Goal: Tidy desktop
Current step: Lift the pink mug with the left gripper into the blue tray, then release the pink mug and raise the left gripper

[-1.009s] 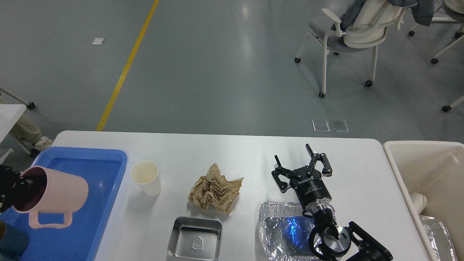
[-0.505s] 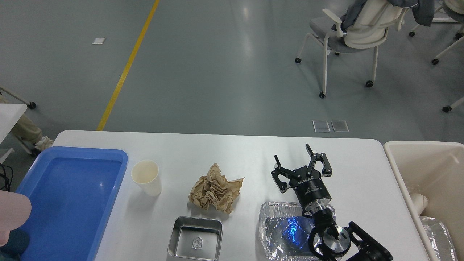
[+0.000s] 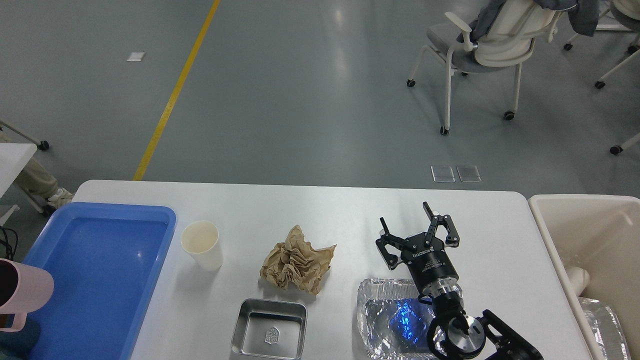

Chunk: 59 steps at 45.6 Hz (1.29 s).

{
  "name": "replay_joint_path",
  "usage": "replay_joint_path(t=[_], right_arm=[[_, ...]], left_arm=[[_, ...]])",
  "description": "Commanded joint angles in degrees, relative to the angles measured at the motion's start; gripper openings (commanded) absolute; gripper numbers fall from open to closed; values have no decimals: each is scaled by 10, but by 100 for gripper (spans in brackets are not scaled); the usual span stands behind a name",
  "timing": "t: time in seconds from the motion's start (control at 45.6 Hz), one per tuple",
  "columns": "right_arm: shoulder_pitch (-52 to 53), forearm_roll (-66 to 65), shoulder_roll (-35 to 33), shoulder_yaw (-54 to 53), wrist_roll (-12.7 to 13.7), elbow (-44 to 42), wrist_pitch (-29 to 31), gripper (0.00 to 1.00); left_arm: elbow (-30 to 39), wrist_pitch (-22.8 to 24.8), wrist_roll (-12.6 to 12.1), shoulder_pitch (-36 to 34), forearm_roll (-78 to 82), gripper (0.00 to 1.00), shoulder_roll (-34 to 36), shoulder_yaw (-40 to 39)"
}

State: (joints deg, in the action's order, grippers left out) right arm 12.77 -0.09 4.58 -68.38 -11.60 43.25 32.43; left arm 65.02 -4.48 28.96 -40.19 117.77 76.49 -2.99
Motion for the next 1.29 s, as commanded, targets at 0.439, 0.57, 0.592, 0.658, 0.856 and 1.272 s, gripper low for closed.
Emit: replay_joint_path(t=[0.439, 0.57, 0.592, 0.658, 0.856, 1.272], right_arm=[[2, 0, -1, 0, 0, -1, 0, 100], [2, 0, -1, 0, 0, -1, 0, 100], [2, 0, -1, 0, 0, -1, 0, 100], [3, 0, -1, 0, 0, -1, 0, 100], [4, 0, -1, 0, 1, -2, 1, 100], [6, 0, 0, 13, 2, -4, 1, 100]], left_arm=[[-39, -4, -1, 63, -7, 9, -96, 1], [-39, -4, -1, 66, -11, 19, -101, 0], [-39, -4, -1, 67, -15, 22, -104, 0], [-41, -7, -2, 67, -32, 36, -114, -3], [-42, -22, -2, 69, -55, 54, -115, 1], [-26, -58, -24, 84, -371, 97, -91, -40]])
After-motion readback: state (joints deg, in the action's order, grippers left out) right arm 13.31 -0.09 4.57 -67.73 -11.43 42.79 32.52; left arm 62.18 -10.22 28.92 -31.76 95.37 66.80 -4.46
